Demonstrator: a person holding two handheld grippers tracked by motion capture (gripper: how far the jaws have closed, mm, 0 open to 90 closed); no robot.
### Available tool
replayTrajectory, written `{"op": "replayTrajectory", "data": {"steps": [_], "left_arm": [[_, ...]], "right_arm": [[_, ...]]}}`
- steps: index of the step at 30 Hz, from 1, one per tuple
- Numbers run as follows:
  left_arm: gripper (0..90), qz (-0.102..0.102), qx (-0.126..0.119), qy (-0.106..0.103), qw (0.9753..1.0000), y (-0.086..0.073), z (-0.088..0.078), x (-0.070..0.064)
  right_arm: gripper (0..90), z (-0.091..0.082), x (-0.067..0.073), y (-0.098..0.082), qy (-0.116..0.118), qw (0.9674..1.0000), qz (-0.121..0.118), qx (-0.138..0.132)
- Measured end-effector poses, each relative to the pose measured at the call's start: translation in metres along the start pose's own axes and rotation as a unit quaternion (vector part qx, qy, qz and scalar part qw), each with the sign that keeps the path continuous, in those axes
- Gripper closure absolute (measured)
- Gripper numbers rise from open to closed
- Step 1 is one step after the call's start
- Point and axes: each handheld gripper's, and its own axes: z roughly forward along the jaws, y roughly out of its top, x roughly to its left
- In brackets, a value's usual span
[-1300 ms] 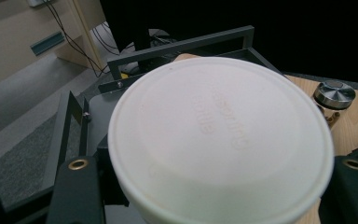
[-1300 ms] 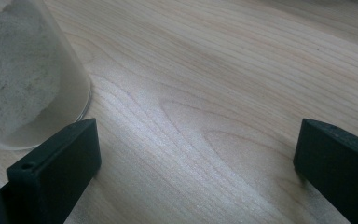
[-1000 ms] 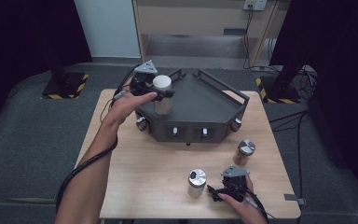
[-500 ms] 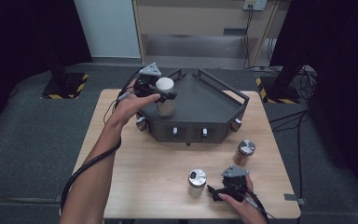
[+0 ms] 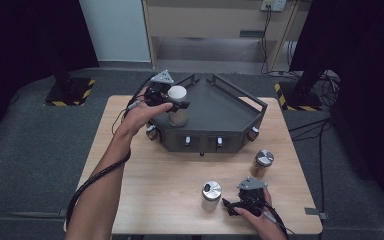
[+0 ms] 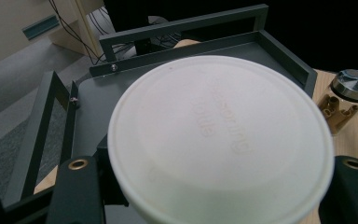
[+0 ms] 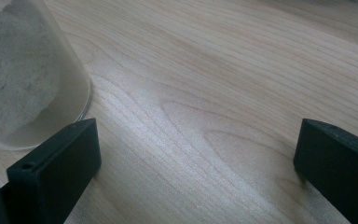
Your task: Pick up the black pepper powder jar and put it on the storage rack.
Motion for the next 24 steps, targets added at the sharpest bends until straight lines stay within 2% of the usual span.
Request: {"op": "replayTrajectory", "data": {"steps": [12, 19, 24], "left_arm": [[32.6, -0.002, 0.007, -0.002, 1.0, -0.0016, 0.0027, 0.002], [32.5, -0.016, 0.001, -0.002, 0.9999, -0.0059, 0.0028, 0.0051], [32.2, -0.005, 0.005, 0.006, 1.0, -0.0035, 0.0037, 0.0003]], "right_arm": [[0.6, 0.0, 0.0, 0.0, 0.0, 1.0, 0.0, 0.0], [0.6, 0.0, 0.0, 0.0, 0.0, 1.0, 0.0, 0.0], [0.5, 0.0, 0.0, 0.0, 0.0, 1.0, 0.0, 0.0]]}}
